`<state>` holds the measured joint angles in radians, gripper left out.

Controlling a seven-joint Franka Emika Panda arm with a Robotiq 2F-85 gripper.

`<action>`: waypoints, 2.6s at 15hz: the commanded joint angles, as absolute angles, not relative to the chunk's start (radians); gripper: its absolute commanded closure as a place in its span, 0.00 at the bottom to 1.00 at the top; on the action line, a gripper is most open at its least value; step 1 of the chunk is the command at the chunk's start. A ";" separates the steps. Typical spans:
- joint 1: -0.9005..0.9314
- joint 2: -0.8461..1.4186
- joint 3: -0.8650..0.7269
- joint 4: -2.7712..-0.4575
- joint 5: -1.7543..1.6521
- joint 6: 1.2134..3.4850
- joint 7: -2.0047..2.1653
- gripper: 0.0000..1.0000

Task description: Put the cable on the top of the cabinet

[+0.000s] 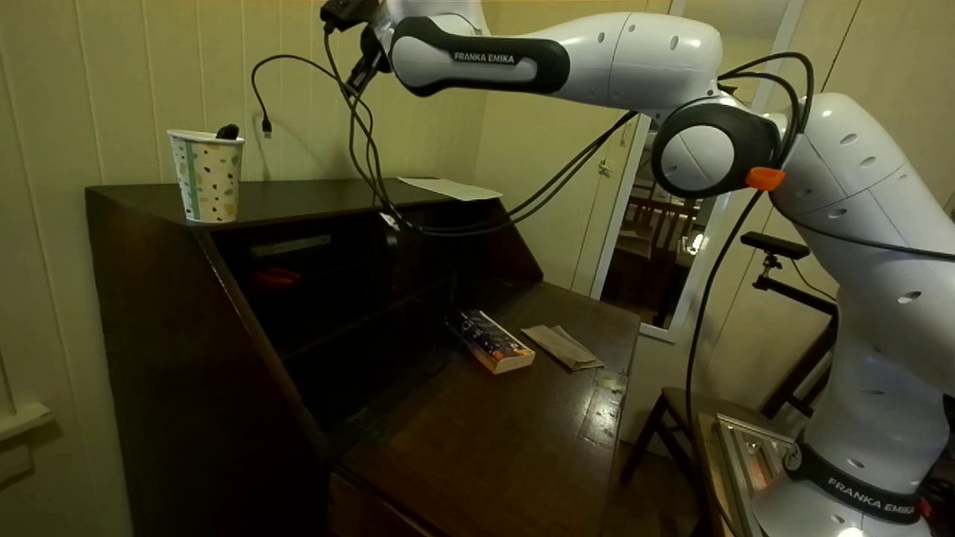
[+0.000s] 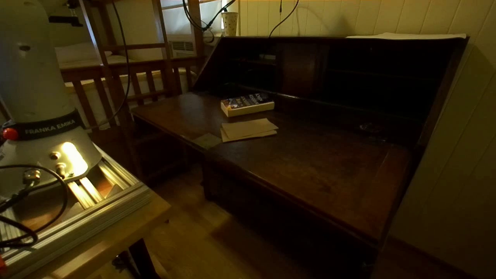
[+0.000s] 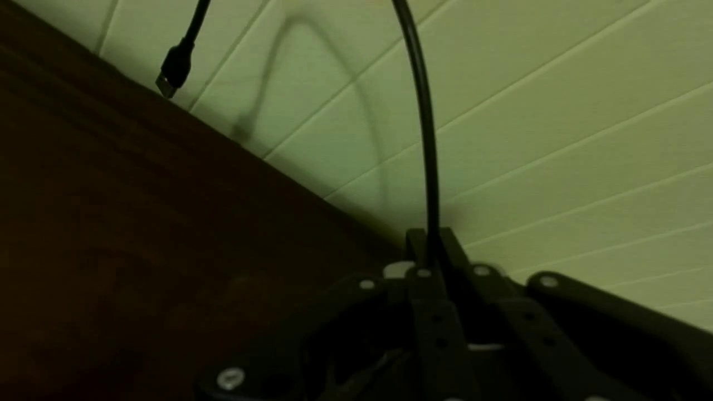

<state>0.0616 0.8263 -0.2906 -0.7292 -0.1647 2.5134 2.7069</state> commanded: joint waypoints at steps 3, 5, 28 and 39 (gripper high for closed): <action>0.088 0.876 -0.296 -0.693 -0.167 2.423 2.723 0.99; 0.089 0.885 -0.289 -0.688 -0.159 2.390 2.717 0.99; 0.158 0.510 -0.292 -0.942 -0.234 1.849 2.533 0.00; 0.349 0.419 -0.389 -1.142 -0.532 1.707 2.717 0.00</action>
<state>0.3488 0.4185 -0.3893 -1.1421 -0.5321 1.7065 2.7169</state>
